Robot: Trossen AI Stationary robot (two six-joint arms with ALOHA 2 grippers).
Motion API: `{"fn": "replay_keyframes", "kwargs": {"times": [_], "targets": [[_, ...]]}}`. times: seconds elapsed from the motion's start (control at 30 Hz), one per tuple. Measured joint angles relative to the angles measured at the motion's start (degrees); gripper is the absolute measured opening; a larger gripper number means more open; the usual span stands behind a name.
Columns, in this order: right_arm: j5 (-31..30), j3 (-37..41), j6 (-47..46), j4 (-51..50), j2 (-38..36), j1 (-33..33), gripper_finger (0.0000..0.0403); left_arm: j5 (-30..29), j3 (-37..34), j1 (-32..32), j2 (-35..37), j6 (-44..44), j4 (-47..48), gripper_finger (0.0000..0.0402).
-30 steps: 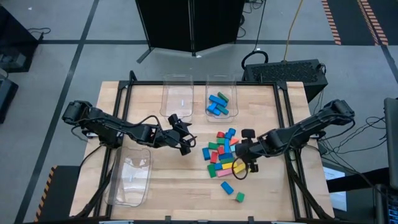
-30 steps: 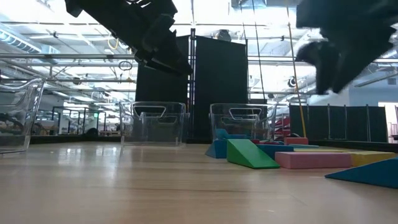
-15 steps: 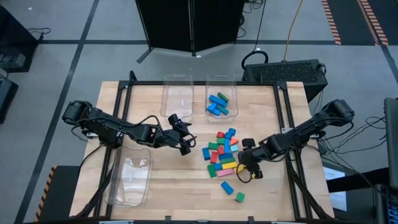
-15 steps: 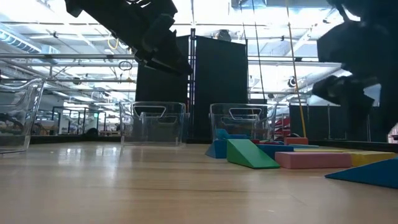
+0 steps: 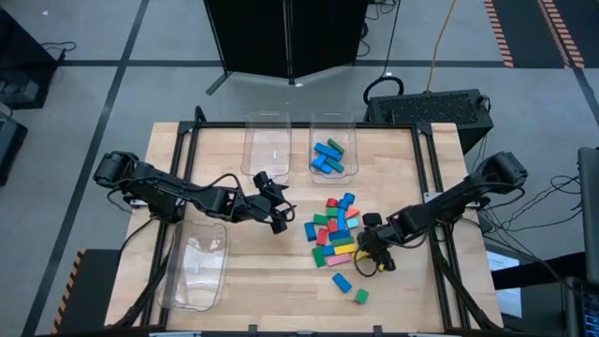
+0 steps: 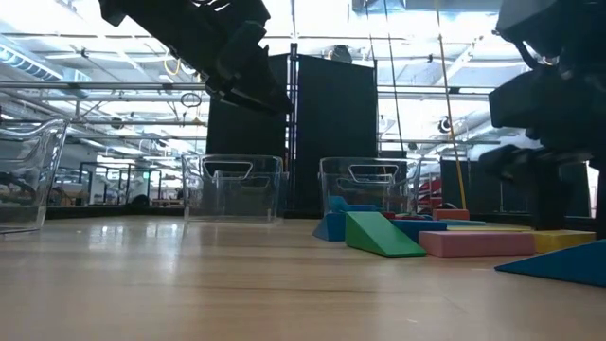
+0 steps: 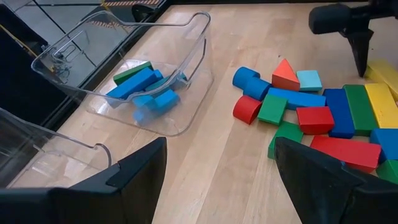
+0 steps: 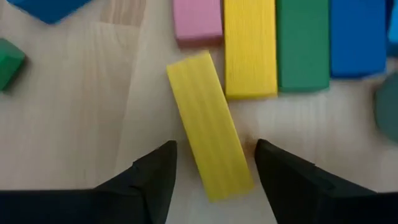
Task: Sort blocks by size
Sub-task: Put the yellow rectangular block into the top right transparent bin
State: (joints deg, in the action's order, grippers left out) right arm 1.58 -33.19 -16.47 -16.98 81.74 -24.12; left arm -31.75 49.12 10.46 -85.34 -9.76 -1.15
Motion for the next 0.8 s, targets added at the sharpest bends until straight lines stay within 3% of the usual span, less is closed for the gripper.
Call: {"fn": "replay_keyframes", "kwargs": {"times": [0.23, 0.6, 0.8], "targets": [[-0.01, -0.15, -1.11, 0.97, 1.06, 0.00, 0.0227, 0.02, 0.00, -0.05, -0.02, 0.02, -0.02, 0.0297], [-0.57, -0.09, -4.68, 2.26, 1.19, 0.04, 0.0105, 0.02, 0.00, -0.22, -0.02, -0.02, 0.11, 0.0297], [-0.83, -0.09, -6.59, 3.34, 1.25, 0.00, 0.0089, 0.02, 0.00, -0.22, -0.02, -0.04, 0.15, 0.0297]]}}
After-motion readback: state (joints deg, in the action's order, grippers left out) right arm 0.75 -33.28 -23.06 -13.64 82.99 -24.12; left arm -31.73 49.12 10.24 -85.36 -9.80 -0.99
